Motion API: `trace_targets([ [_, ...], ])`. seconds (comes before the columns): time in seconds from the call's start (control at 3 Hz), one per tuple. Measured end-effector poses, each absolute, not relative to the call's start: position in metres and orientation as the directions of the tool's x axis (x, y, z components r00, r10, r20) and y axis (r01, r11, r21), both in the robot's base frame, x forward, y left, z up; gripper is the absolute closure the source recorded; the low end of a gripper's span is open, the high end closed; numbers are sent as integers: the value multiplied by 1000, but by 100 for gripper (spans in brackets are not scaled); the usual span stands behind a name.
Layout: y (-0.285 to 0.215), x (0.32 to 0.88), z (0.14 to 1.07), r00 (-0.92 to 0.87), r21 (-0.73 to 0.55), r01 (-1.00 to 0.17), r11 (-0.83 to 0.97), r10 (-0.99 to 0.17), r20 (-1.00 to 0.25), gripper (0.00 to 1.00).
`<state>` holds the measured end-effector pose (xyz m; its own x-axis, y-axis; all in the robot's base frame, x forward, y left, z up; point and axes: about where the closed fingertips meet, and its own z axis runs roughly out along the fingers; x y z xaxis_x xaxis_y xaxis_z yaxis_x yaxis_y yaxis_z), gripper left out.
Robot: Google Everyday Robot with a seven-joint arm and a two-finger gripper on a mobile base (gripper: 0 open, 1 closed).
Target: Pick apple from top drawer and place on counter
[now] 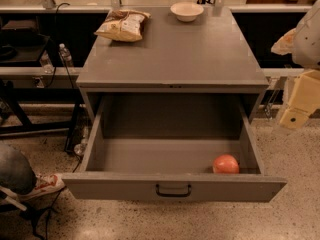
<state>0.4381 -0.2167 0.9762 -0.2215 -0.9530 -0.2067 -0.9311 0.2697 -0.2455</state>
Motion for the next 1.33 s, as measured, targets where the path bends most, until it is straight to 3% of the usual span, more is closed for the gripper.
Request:
trace_targets([
  [0.33, -217, 438, 976, -221, -246, -931, 270, -953, -207, 0],
  [0.67, -203, 446, 938, -315, -163, -922, 351, -926, -210, 0],
  [1.33, -172, 474, 844, -588, -19, -795, 606, -778, -220, 0],
])
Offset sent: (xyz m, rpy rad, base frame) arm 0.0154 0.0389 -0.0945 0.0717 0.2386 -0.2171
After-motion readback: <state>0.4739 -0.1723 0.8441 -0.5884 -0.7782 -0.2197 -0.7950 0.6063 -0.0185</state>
